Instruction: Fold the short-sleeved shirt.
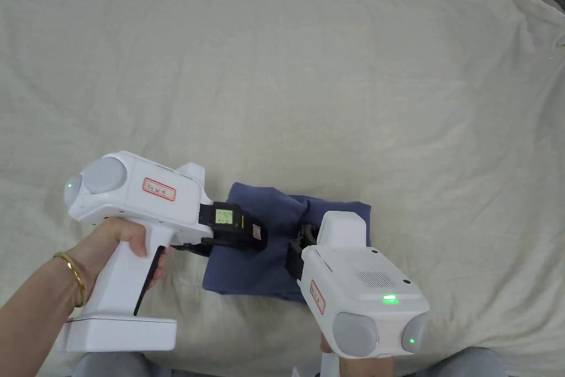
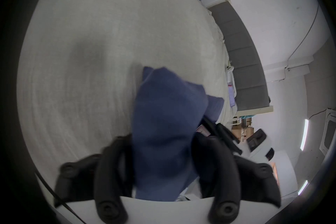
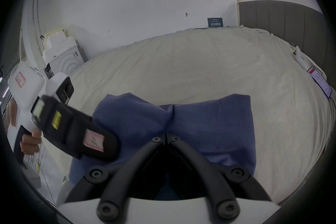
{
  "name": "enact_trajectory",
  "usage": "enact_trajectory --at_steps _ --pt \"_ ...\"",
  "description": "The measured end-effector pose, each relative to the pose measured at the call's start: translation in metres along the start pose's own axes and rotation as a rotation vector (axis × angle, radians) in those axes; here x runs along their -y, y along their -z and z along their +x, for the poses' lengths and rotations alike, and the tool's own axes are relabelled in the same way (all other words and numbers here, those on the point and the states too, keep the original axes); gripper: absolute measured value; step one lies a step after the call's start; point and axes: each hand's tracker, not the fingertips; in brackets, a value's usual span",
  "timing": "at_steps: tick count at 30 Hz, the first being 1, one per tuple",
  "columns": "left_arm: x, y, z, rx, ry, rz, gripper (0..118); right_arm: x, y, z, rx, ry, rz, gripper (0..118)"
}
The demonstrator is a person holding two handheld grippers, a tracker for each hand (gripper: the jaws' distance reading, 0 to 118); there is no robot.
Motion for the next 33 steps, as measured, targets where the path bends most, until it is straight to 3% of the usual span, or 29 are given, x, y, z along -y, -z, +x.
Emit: enact_trajectory --at_steps 1,4,6,8,11,14,18,26,33 --pt "0.002 0.0 0.003 -0.013 0.034 0.017 43 0.0 0.001 0.001 -0.002 0.003 -0.003 0" --pt "0.002 -0.003 0.008 -0.015 -0.038 0.023 24 -0.003 0.002 0.0 -0.005 -0.002 -0.009 0" --pt "0.002 -0.003 0.016 -0.033 -0.038 0.026 20 -0.008 0.001 0.0 -0.007 -0.01 -0.02 0" --pt "0.001 -0.011 0.021 -0.037 -0.028 0.027 19 -0.02 -0.007 0.005 -0.058 0.013 -0.037 0" --pt "-0.002 -0.03 0.03 -0.031 -0.026 0.036 18 -0.045 -0.039 0.01 -0.069 -0.016 0.076 0" --pt "-0.007 -0.056 0.036 -0.146 0.036 0.078 18 -0.074 -0.073 0.018 -0.106 -0.012 0.194 0" --pt "-0.013 -0.107 0.02 -0.247 -0.008 0.139 18 -0.106 -0.102 0.029 -0.087 0.006 0.294 0" --pt "-0.032 -0.214 -0.064 -0.564 -0.132 0.207 18 -0.13 -0.112 0.035 -0.041 0.005 0.365 0" --pt "-0.048 -0.276 -0.16 -0.759 -0.275 0.283 18 -0.132 -0.095 0.028 0.02 0.028 0.341 0"
